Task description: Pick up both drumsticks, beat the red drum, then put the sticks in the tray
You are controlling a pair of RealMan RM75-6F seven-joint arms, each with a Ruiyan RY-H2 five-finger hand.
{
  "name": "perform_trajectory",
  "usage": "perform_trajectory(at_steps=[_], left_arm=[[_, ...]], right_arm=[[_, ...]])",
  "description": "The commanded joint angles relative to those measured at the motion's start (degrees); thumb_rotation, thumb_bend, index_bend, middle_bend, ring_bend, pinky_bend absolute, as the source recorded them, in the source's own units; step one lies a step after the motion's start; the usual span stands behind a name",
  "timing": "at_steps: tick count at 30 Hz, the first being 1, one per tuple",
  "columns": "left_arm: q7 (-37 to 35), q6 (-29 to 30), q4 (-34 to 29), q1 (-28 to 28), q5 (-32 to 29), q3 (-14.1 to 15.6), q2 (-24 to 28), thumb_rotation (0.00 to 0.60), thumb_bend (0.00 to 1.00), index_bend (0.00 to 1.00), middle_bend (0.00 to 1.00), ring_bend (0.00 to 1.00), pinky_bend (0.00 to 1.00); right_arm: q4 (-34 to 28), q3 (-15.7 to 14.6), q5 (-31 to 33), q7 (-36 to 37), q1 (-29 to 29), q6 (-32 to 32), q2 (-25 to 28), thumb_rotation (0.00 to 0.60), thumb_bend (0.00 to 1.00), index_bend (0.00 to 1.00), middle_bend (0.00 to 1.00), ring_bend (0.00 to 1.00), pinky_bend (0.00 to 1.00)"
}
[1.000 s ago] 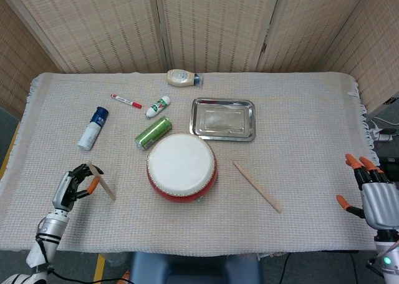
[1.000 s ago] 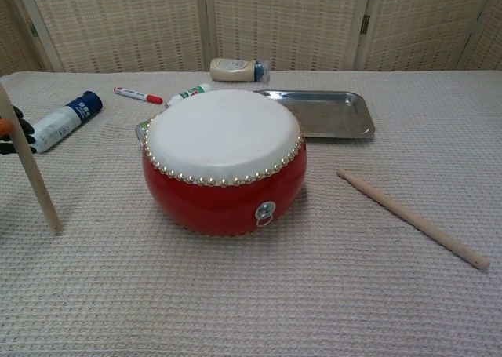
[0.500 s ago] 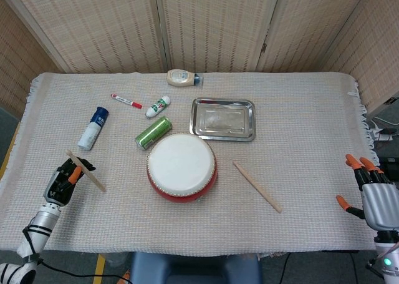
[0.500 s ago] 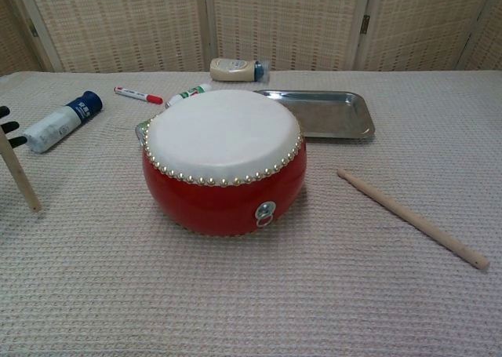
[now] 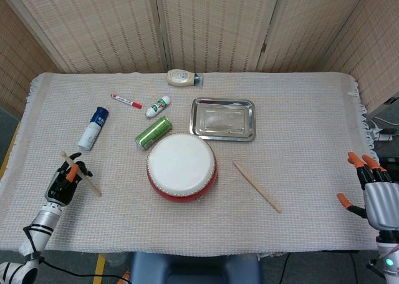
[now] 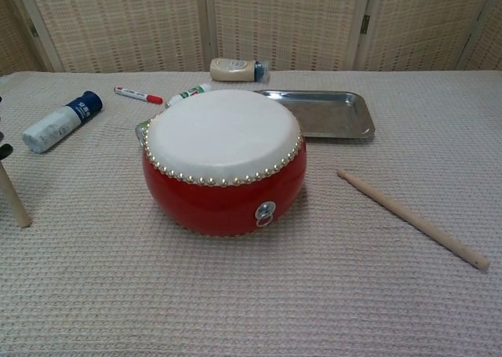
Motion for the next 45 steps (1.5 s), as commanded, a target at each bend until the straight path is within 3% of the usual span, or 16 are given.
perform_trajectory(at_steps=[1,8,16,19,23,26,35,45], left_arm=[[3.80,0.00,-1.27,0.37,-1.11,-0.23,0.16,0.593,0.46,0.42,0.61,0.60,0.56],[14.06,-0.23,-2.18,0.63,-2.44,-0.16,-0.86,0.491,0.43,0.56,0.69,0.65,0.66],[22.42,0.05,-2.80,0.91,-2.66,0.15,-2.05,0.427,0.42,0.62,0.76,0.72,0.70],[24.28,0.23,-2.95,0.98,-2.41,0.31,-2.32,0.443,0.42,0.63,0.77,0.73,0.70],[25.87,0.14,-2.58,0.99,-1.64,0.95,-2.57,0.540,0.42,0.64,0.77,0.74,0.70],[26.25,-0.13,-2.14,0.99,-1.41,1.26,-2.99,0.565,0.42,0.67,0.79,0.75,0.71],[27.10,-1.06,-0.39,0.79,-1.14,1.86,-4.57,0.581,0.41,0.69,0.80,0.77,0.74],[31.24,-3.40,-0.54,-0.10,-3.52,0.33,-5.90,0.585,0.41,0.73,0.85,0.81,0.81]], right_arm=[[-1.02,0.68,-0.11,-1.23,0.02,0.71,0.68,0.600,0.12,0.08,0.21,0.08,0.23],[-1.89,1.07,1.58,-2.37,0.51,-0.73,0.75,0.600,0.12,0.08,0.21,0.08,0.23],[-1.60,1.03,1.82,-1.88,0.53,-0.93,0.50,0.600,0.12,0.08,0.21,0.08,0.23],[-1.33,0.95,1.51,-1.21,0.52,-0.79,0.25,0.600,0.12,0.08,0.21,0.08,0.23],[-0.80,0.92,1.51,-0.69,0.37,-0.56,0.06,0.600,0.12,0.08,0.21,0.08,0.23],[-0.42,0.89,1.47,-0.32,0.19,-0.26,-0.17,0.600,0.12,0.08,0.21,0.08,0.23],[0.36,0.91,1.09,0.60,-0.07,0.43,-0.49,0.600,0.12,0.08,0.21,0.08,0.23],[0.77,0.91,1.05,1.23,-0.31,0.74,-0.56,0.600,0.12,0.08,0.21,0.08,0.23]])
